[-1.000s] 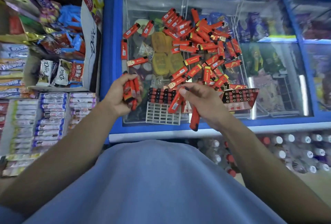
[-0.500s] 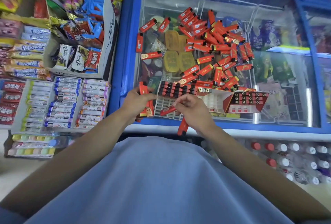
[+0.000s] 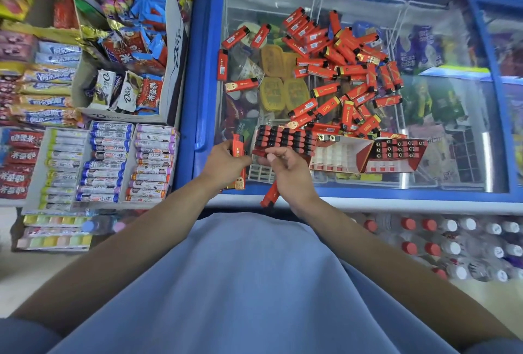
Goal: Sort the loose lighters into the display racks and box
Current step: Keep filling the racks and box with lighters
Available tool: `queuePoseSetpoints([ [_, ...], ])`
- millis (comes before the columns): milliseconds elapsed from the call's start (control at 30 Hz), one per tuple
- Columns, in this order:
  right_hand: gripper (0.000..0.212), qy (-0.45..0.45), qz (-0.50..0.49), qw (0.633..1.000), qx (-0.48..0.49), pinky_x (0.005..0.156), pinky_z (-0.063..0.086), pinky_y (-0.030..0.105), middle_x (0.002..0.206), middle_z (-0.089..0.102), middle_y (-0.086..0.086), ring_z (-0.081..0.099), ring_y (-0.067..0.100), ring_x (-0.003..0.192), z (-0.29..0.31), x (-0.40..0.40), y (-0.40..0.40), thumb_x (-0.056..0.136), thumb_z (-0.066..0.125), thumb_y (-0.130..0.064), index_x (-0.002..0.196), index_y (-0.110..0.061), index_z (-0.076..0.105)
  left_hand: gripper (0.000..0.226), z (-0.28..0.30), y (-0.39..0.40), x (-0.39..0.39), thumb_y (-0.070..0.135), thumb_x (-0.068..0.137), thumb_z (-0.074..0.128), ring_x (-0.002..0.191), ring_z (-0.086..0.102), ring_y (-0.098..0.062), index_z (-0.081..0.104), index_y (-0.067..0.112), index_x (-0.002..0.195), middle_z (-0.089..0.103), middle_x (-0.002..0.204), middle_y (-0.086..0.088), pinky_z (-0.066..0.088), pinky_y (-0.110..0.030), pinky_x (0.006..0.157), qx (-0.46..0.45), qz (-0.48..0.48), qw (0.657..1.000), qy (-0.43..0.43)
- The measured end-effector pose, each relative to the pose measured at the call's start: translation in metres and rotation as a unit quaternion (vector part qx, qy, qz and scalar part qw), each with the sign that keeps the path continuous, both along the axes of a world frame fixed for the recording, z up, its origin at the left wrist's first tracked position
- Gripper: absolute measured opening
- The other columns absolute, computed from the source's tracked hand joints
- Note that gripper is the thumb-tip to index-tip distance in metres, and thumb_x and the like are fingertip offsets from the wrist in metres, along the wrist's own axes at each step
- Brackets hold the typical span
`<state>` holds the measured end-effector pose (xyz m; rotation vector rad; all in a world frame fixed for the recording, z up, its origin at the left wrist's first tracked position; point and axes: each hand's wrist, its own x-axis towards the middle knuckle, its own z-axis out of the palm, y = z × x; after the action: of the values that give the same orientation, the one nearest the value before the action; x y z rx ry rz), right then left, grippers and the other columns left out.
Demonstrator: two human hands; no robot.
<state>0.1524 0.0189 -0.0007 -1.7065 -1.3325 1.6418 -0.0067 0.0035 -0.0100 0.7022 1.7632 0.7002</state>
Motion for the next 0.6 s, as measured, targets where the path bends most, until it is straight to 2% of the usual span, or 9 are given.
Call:
queuePoseSetpoints([
  [67,0.01,-0.001,-0.017,1.0,0.01,0.071,0.042,0.002,0.098,0.078,-0.007,0.069,-0.005,0.096,0.0,-0.001,0.001,0.105,0.057,-0.021,0.107,-0.023,0.066,0.01,0.0,0.0,-0.001,0.011,0.085,0.072,0.043,0.05,0.001,0.064,0.017,0.087,0.056,0.06,0.009,0.039,-0.014,0.044,-0.002,-0.012,1.0,0.0],
  [200,0.004,-0.032,-0.045,0.997,0.046,0.079,0.055,0.022,0.092,0.078,-0.006,0.073,0.003,0.09,-0.001,-0.006,0.001,0.096,0.07,-0.022,0.098,-0.021,0.073,0.022,0.001,0.0,0.0,0.006,0.085,0.071,0.044,0.051,0.0,0.06,0.022,0.074,0.055,0.055,0.01,0.039,-0.011,0.044,-0.004,-0.034,0.999,0.001],
  [233,0.006,-0.048,-0.049,0.996,0.054,0.077,0.055,0.022,0.089,0.078,-0.006,0.073,0.002,0.085,-0.001,-0.007,0.002,0.093,0.074,-0.025,0.097,-0.019,0.074,0.024,0.001,0.0,0.0,0.005,0.086,0.071,0.048,0.052,-0.003,0.06,0.022,0.073,0.056,0.057,0.009,0.039,-0.011,0.044,-0.003,-0.036,0.999,0.004],
  [300,0.016,-0.075,-0.06,0.993,0.068,0.065,0.05,0.013,0.08,0.075,-0.007,0.068,-0.003,0.071,0.004,-0.011,0.006,0.087,0.08,-0.029,0.091,-0.016,0.071,0.023,0.0,0.0,0.0,0.006,0.086,0.071,0.053,0.054,-0.006,0.06,0.023,0.074,0.057,0.061,0.007,0.04,-0.013,0.047,-0.002,-0.039,0.999,0.003],
  [367,0.024,-0.099,-0.066,0.989,0.088,0.056,0.044,0.01,0.073,0.069,-0.006,0.061,-0.002,0.06,0.008,-0.015,0.01,0.084,0.084,-0.031,0.083,-0.019,0.063,0.02,0.0,0.001,0.0,0.009,0.086,0.072,0.055,0.055,-0.007,0.06,0.023,0.077,0.059,0.064,0.006,0.04,-0.015,0.049,-0.001,-0.043,0.999,0.0],
  [467,0.03,-0.121,-0.066,0.985,0.104,0.054,0.044,0.015,0.07,0.064,-0.003,0.055,0.003,0.056,0.011,-0.018,0.01,0.083,0.083,-0.036,0.079,-0.022,0.057,0.015,0.0,0.002,0.001,0.014,0.087,0.075,0.052,0.057,-0.002,0.063,0.021,0.081,0.061,0.067,0.005,0.04,-0.01,0.046,0.008,-0.037,0.999,-0.01],
  [533,0.032,-0.112,-0.09,0.985,0.098,0.056,0.046,0.021,0.069,0.064,0.004,0.054,0.009,0.059,0.018,-0.016,0.007,0.085,0.081,-0.041,0.079,-0.017,0.061,0.011,0.0,0.003,0.002,0.017,0.087,0.077,0.054,0.061,0.002,0.067,0.02,0.085,0.065,0.069,0.006,0.04,-0.007,0.045,0.011,-0.024,0.999,-0.019],
  [600,0.036,-0.054,-0.141,0.988,0.029,0.051,0.046,0.026,0.061,0.063,0.0,0.058,0.015,0.059,0.028,-0.009,0.005,0.09,0.074,-0.046,0.08,-0.013,0.064,0.011,0.001,0.004,0.001,0.017,0.087,0.077,0.057,0.065,0.001,0.069,0.018,0.095,0.069,0.077,0.006,0.042,-0.007,0.046,0.008,-0.012,0.999,-0.036],
])
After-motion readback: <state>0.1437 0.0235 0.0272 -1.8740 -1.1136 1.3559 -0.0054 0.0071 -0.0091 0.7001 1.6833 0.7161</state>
